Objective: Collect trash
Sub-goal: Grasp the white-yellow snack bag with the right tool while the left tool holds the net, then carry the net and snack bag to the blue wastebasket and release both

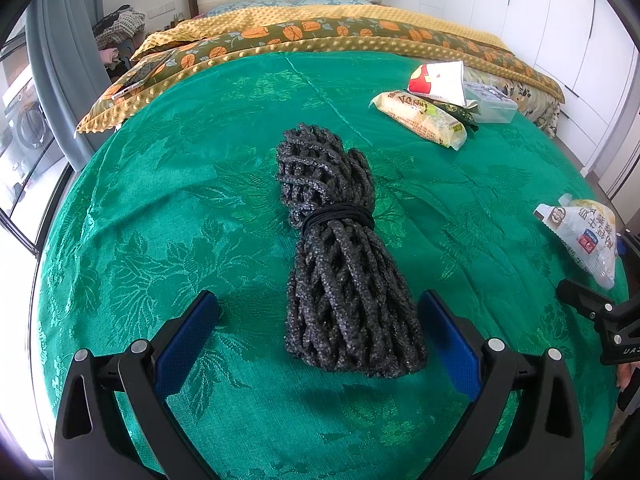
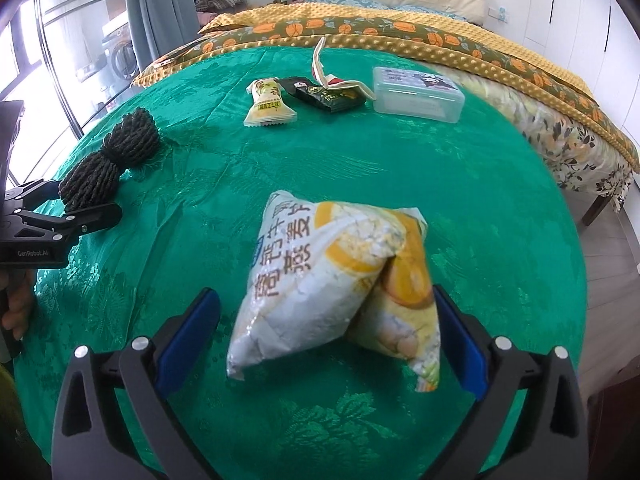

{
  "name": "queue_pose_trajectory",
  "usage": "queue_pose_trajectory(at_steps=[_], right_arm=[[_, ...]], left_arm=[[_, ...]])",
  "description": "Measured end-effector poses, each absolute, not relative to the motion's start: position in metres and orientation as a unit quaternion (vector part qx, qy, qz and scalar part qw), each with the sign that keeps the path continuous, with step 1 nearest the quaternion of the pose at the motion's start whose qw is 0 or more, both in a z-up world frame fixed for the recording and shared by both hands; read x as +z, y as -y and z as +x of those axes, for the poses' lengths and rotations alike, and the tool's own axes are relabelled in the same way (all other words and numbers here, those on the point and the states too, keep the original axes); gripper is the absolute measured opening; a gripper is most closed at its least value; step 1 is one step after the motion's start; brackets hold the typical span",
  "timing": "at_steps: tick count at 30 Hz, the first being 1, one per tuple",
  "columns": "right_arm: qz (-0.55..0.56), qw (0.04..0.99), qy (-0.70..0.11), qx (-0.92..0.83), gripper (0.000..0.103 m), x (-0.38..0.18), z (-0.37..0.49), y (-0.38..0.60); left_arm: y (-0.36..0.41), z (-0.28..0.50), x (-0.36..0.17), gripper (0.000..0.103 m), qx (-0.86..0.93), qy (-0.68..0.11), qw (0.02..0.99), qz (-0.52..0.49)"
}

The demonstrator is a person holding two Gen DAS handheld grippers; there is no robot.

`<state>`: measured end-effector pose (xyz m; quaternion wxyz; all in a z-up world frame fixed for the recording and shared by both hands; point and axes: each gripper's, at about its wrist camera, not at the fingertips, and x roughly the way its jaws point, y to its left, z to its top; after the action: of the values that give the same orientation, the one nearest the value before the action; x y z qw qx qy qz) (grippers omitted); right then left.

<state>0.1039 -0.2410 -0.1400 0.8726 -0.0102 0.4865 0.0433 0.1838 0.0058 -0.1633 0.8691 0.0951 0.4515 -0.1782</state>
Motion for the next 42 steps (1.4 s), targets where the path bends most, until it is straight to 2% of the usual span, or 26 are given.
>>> queue_pose_trajectory(at_steps=[4, 9, 13, 19, 21, 22, 23, 24, 26, 33, 42], right_arm=[[-0.002, 0.873, -0.485, 0.049, 0.098, -0.139, 0.103, 0.243], [0.075, 0.859, -0.497, 0.093, 0.098, -0.118, 0.101, 0.273], [0.06, 0.847, -0.517, 0.108, 0.098, -0.095, 0.106, 0.276], [0.032, 0.826, -0.555, 0.091, 0.098, -0.102, 0.128, 0.261], [0.028, 0.822, -0.563, 0.079, 0.096, -0.108, 0.135, 0.259], [0.032, 0.822, -0.564, 0.074, 0.087, -0.11, 0.138, 0.259], [0.035, 0.821, -0.565, 0.073, 0.064, -0.111, 0.14, 0.26], [0.036, 0.82, -0.567, 0.073, 0.062, -0.112, 0.141, 0.26], [0.035, 0.822, -0.565, 0.071, 0.057, -0.11, 0.137, 0.26], [0.059, 0.842, -0.529, 0.089, 0.055, -0.087, 0.115, 0.269], [0.141, 0.853, -0.494, 0.089, 0.055, -0.078, 0.061, 0.319]], left_arm=[[-0.006, 0.184, -0.163, 0.098, -0.179, -0.452, 0.869, 0.094], [-0.012, 0.178, -0.157, 0.098, -0.221, -0.458, 0.857, 0.085], [-0.01, 0.178, -0.147, 0.098, -0.249, -0.457, 0.852, 0.06], [0.006, 0.193, -0.15, 0.098, -0.233, -0.473, 0.846, 0.081], [0.006, 0.197, -0.15, 0.089, -0.225, -0.476, 0.846, 0.087], [0.005, 0.199, -0.15, 0.082, -0.222, -0.477, 0.846, 0.087], [0.003, 0.201, -0.15, 0.075, -0.22, -0.479, 0.846, 0.085], [0.002, 0.202, -0.149, 0.07, -0.219, -0.48, 0.845, 0.084], [0.001, 0.202, -0.149, 0.039, -0.22, -0.483, 0.843, 0.087], [0.01, 0.18, -0.132, 0.035, -0.242, -0.466, 0.847, 0.082], [0.088, 0.118, -0.107, 0.035, -0.331, -0.438, 0.83, 0.101]])
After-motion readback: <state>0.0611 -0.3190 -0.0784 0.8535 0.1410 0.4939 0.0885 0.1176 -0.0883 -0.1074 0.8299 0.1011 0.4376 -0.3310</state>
